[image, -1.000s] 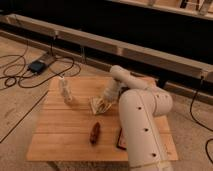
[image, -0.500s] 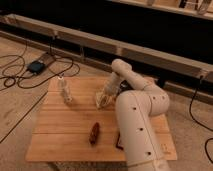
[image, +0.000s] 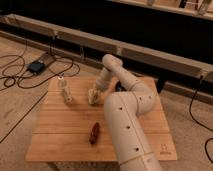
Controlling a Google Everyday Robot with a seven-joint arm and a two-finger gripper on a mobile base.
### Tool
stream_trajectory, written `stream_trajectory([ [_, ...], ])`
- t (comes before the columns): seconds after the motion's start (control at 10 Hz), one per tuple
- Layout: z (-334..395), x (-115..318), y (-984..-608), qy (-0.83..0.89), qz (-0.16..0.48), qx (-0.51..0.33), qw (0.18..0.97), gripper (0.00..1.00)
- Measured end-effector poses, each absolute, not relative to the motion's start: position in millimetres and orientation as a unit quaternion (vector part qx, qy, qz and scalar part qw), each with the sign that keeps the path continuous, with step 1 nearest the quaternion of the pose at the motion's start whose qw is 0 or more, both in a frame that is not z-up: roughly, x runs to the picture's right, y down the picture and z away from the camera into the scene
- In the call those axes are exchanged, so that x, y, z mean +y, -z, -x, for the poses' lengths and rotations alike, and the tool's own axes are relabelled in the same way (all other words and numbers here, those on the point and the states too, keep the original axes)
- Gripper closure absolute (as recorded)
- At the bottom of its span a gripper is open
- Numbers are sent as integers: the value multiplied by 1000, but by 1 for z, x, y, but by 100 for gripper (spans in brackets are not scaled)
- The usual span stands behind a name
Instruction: Wipe the white sponge on the table
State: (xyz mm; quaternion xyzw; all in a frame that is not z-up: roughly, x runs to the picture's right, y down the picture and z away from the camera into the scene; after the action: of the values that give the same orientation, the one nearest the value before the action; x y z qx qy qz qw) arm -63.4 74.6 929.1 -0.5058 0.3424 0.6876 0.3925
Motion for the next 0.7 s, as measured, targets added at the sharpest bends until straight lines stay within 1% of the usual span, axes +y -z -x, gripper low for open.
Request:
stream_trajectory([
  [0.2,84,71,-924,-674,512,344,408,100],
  [0.4,88,69,-922,-672,514,341,409,100],
  [0.6,93,55,-914,-676,520,327,408,100],
  [0.7,92,38,-905,-686,519,310,405,100],
])
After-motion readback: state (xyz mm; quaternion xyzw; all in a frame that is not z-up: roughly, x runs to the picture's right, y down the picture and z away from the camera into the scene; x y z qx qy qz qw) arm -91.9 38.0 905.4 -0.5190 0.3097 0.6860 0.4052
